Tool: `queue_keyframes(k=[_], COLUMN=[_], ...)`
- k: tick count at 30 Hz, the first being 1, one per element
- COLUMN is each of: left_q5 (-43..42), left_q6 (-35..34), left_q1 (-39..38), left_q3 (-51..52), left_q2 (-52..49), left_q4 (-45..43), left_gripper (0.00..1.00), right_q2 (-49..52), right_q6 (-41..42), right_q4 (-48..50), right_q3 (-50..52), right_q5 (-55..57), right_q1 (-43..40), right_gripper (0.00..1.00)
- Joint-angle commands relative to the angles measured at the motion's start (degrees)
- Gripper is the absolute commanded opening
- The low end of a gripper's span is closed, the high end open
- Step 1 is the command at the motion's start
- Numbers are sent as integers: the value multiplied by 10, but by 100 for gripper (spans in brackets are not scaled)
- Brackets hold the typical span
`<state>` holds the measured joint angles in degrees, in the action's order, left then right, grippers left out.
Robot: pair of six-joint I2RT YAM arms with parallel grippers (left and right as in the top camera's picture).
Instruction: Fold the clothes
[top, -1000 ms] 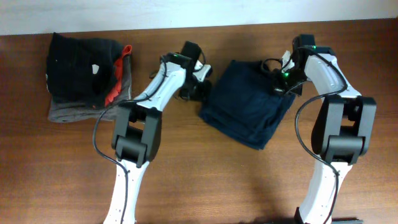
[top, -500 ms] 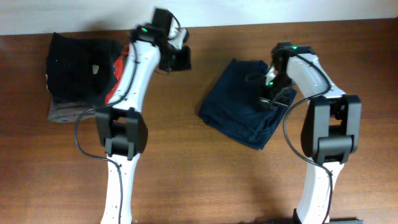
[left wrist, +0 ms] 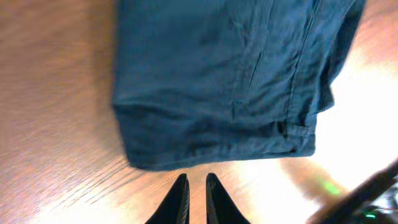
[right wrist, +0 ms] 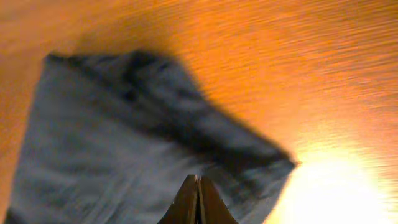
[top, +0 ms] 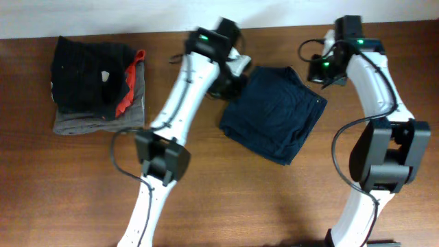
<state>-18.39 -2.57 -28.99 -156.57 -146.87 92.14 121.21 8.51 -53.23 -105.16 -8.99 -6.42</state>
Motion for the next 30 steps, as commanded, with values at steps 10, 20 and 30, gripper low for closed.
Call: queue_keyframes(k=[10,20,30], left_q5=[120,42,-204], left_q6=[9,9,9], left_q1=[-8,103,143], left_q3=[-1,-6,-11], left_q2=[-154,-147,-88], left_q4=[-9,-111,-90], left_gripper=[9,17,46], right_q2=[100,96,16], right_q6=[-37,14,-99], right_q4=[-101,-227,-182], right_q3=[0,0,0], right_q5=[-79,20,-76], right_q1=[1,35,45], right_gripper=[4,4,4])
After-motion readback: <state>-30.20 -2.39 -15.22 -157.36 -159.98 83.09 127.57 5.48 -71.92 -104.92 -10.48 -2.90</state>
